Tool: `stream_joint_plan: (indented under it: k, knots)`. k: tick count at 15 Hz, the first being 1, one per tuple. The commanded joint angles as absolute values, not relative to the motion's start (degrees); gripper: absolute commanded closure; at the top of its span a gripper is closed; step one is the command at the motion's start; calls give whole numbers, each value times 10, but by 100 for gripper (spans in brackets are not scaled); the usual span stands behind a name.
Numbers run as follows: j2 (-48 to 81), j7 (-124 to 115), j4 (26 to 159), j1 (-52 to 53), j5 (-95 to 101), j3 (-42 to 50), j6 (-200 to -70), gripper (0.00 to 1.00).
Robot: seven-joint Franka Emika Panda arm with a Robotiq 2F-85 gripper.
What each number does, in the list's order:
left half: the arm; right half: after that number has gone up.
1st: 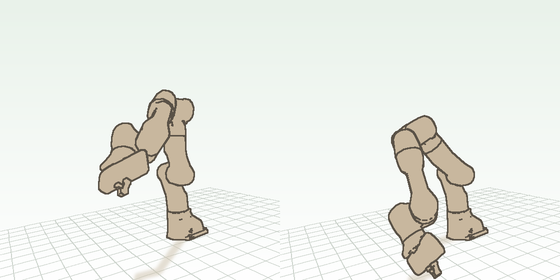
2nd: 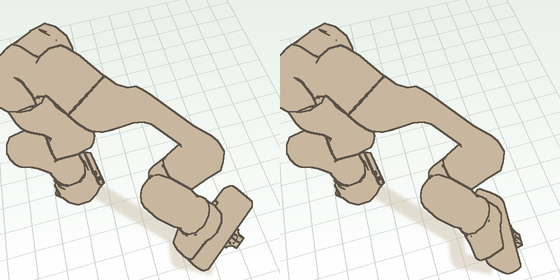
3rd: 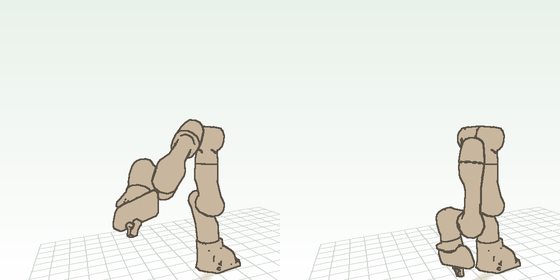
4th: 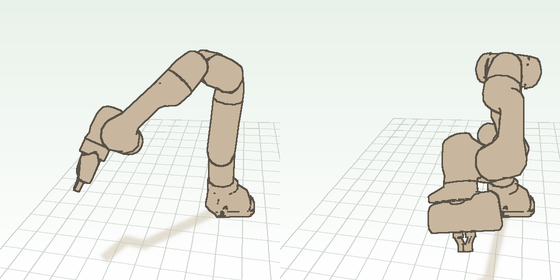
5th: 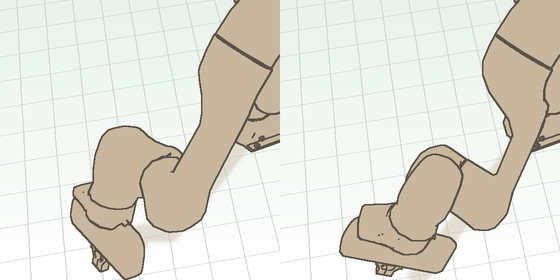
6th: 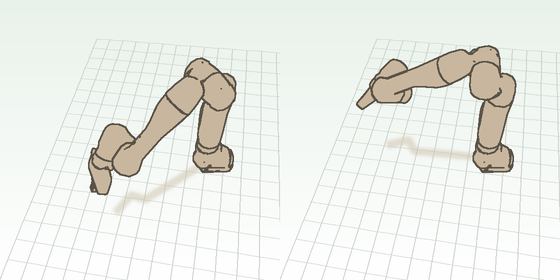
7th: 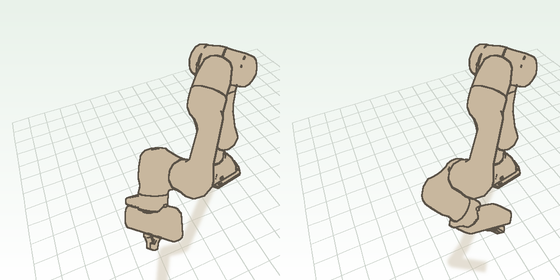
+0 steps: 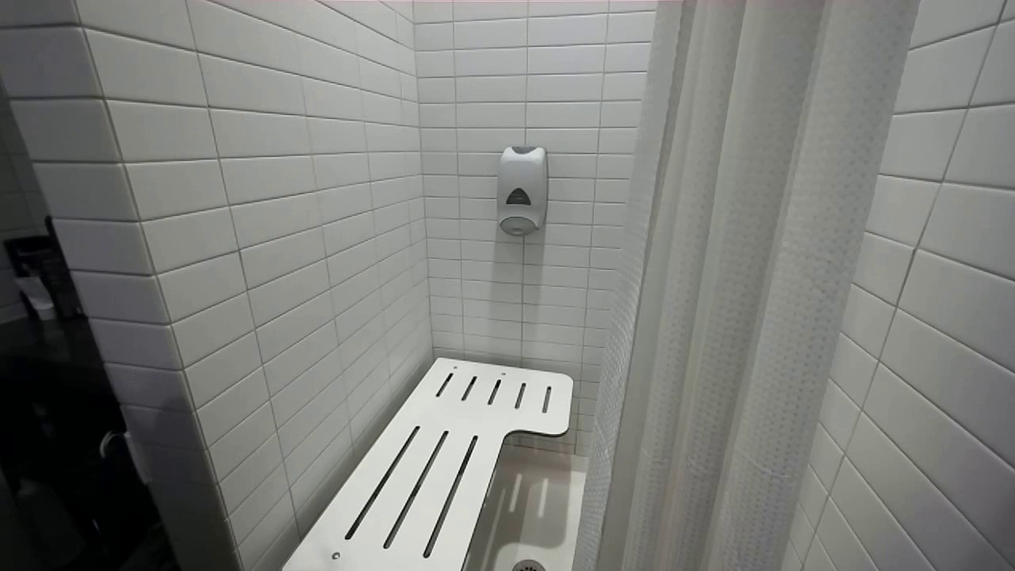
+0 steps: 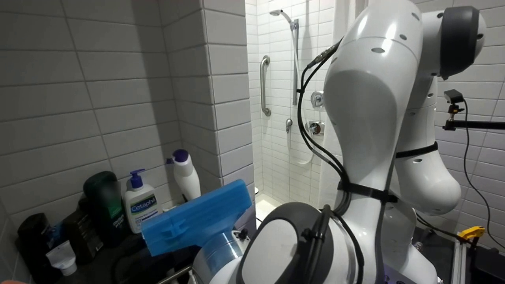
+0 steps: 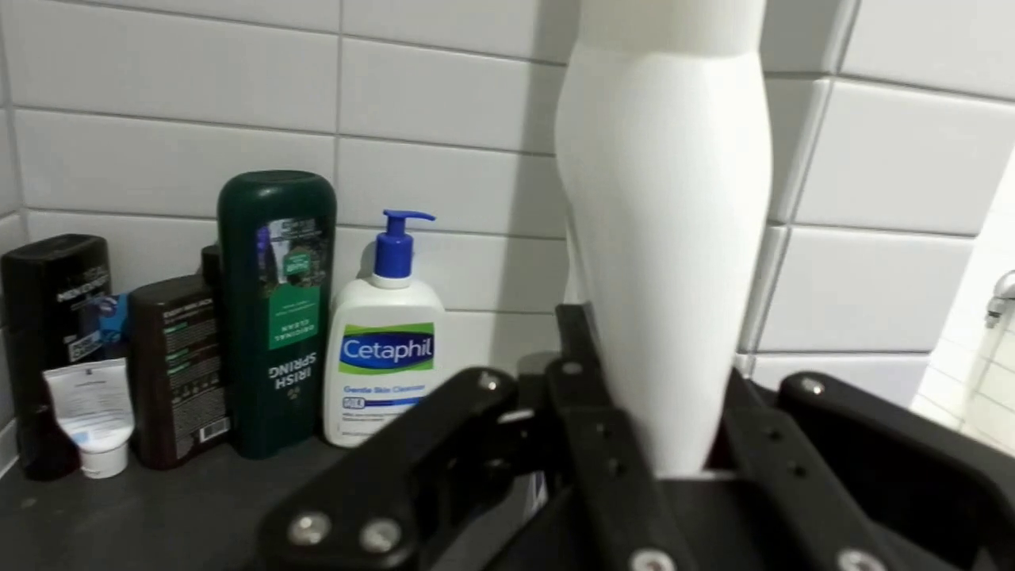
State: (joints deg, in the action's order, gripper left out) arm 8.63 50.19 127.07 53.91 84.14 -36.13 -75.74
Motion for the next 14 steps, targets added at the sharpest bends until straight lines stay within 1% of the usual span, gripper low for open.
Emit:
stream_joint_plan:
  k: [1, 9, 14]
  knots:
    - [59, 496, 1285, 549, 783, -373, -714, 95]
    - [30, 440, 1311, 552, 667, -393, -651, 95]
    - [3, 395, 1344, 550, 576, -403, -645, 95]
